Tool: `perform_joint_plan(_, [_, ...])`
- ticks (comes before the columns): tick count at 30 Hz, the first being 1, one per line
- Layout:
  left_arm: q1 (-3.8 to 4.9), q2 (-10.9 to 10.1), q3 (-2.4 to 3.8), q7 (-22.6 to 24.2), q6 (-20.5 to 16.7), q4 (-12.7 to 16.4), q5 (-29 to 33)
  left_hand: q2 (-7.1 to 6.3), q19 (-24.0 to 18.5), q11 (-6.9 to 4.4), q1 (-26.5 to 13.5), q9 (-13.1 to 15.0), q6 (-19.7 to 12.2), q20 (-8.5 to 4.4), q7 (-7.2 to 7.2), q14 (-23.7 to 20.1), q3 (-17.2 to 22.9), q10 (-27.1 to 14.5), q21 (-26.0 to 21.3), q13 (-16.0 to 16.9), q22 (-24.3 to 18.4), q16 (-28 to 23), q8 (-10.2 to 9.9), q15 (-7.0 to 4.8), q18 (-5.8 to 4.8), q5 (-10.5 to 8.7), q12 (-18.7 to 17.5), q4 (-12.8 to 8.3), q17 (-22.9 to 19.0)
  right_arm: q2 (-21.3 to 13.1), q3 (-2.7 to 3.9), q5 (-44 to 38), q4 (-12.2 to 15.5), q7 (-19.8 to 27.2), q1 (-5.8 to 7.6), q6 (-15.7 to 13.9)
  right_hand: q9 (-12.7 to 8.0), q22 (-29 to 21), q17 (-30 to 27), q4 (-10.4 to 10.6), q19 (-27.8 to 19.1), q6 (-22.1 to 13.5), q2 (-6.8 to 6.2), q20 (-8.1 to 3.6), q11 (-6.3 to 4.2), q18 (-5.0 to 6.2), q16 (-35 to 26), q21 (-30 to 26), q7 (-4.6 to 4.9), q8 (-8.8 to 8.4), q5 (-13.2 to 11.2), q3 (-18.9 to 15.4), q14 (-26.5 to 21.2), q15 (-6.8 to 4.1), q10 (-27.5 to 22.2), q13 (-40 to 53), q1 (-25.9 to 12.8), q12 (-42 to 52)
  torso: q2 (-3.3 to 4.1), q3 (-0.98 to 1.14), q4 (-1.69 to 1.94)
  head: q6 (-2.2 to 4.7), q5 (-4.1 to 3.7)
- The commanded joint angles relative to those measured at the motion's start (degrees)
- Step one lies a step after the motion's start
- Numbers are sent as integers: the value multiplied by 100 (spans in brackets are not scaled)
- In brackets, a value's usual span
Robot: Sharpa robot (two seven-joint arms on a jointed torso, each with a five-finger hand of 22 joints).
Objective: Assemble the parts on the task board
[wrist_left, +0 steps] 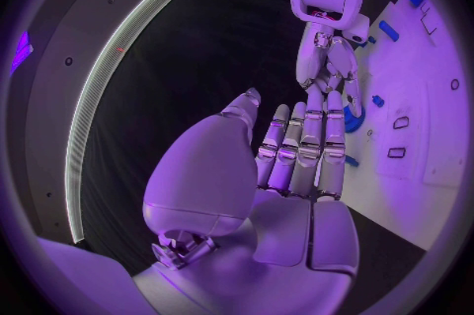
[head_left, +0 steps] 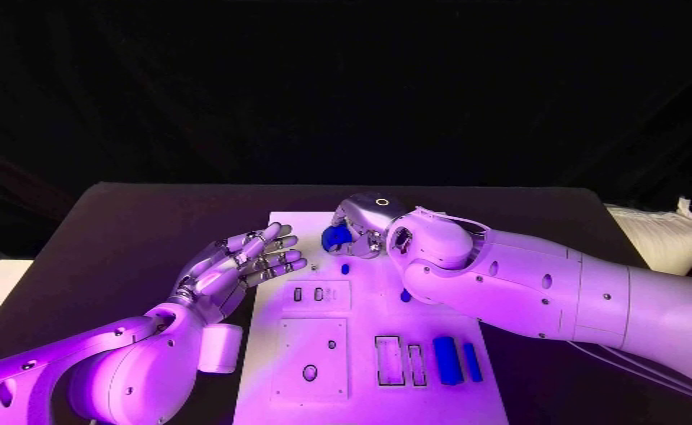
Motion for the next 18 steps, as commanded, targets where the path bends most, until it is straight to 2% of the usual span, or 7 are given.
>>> perform_joint_plan(1, [6,1,4,11,125,17,2,47,8,27,18,-7,-22,36,91,-4,27,-30,-19,-8,-5,-21,-35,50,70,35,-31,-14,-9,-3,-2,-69,-4,-110,-3,242,-6,1509,1405,42,589,5,18,38,29,-81,1,35,-11,9,67,28,585,44,289,1106,-406,-19,2,1,-3,-1,-1])
perform_joint_plan(3, [6,0,4,10,124,17,2,47,8,27,18,-7,-22,36,91,-4,27,-30,-19,-8,-5,-21,-35,50,70,35,-31,-14,-9,-5,-3,-50,-5,-120,-3,281,-3,1509,1413,46,589,47,55,36,26,-81,5,35,-23,14,126,72,587,37,295,1114,-820,-11,1,0,-3,-1,-2])
perform_joint_plan(5, [6,-1,4,8,125,18,2,47,8,27,18,-7,-22,36,91,-4,27,-30,-19,-8,-5,-21,-35,50,70,35,-31,-14,-9,-8,-3,-19,-5,-134,-3,325,-2,1509,1417,49,589,75,103,32,24,-81,6,35,-33,16,140,124,588,32,301,1121,-1055,-3,0,1,-1,-3,-2])
perform_joint_plan(12, [6,-3,4,10,123,18,2,59,3,29,16,-8,-26,39,92,-10,44,-38,-27,-9,-9,-33,-37,53,70,36,-33,-16,-11,-30,-4,78,-12,-168,-2,378,7,1509,1442,38,589,151,235,23,7,-81,17,35,-55,34,186,221,594,19,328,1154,-1191,42,0,4,-1,-6,1])
perform_joint_plan(15, [6,-6,4,10,123,19,2,62,3,29,16,-8,-27,39,93,-10,47,-39,-28,-9,-10,-35,-37,53,70,36,-33,-17,-12,-51,-4,98,-6,-171,-3,213,4,1509,1447,33,589,148,260,20,5,-81,19,35,-55,26,203,241,595,17,333,1160,-1196,51,2,2,-6,-5,11])
perform_joint_plan(18, [6,-7,4,9,125,18,2,62,3,29,16,-8,-27,39,93,-10,47,-39,-28,-9,-10,-35,-37,53,70,36,-33,-17,-12,-84,-4,76,15,-125,-4,-179,-2,1509,1454,12,589,136,274,15,4,-81,22,35,-55,12,299,293,596,14,343,1173,-1143,69,1,5,-4,-3,-2])
